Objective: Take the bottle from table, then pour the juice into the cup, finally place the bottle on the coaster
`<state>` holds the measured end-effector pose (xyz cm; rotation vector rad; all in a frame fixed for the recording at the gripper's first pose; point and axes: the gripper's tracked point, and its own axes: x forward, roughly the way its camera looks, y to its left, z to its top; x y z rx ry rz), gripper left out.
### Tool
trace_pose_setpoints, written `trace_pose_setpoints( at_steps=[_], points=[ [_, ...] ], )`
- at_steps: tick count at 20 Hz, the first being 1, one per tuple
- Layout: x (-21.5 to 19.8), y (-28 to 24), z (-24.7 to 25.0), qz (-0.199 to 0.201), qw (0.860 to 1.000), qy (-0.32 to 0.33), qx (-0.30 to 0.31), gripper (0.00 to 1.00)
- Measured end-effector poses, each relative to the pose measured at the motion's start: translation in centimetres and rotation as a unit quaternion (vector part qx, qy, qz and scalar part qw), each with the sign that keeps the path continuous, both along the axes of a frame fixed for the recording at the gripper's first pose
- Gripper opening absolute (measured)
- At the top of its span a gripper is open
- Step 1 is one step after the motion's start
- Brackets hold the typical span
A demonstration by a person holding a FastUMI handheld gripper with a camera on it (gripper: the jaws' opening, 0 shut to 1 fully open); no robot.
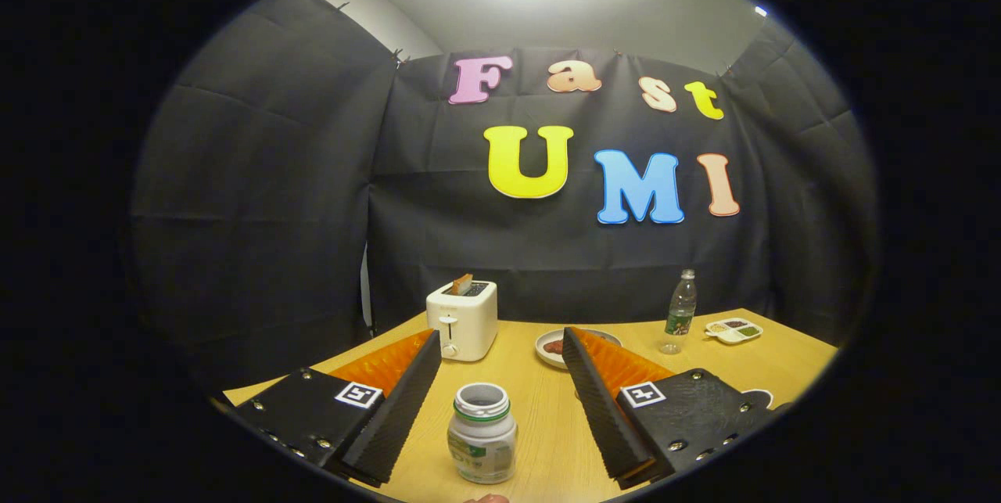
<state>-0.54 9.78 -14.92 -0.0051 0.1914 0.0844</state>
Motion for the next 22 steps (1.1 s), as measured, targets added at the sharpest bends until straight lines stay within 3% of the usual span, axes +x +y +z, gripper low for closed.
trace_pose_setpoints(
  at_steps=[22],
  points=[
    [-1.2,1.0,-12.2,-0.012,0.991,0.131,0.012,0.96]
  ],
)
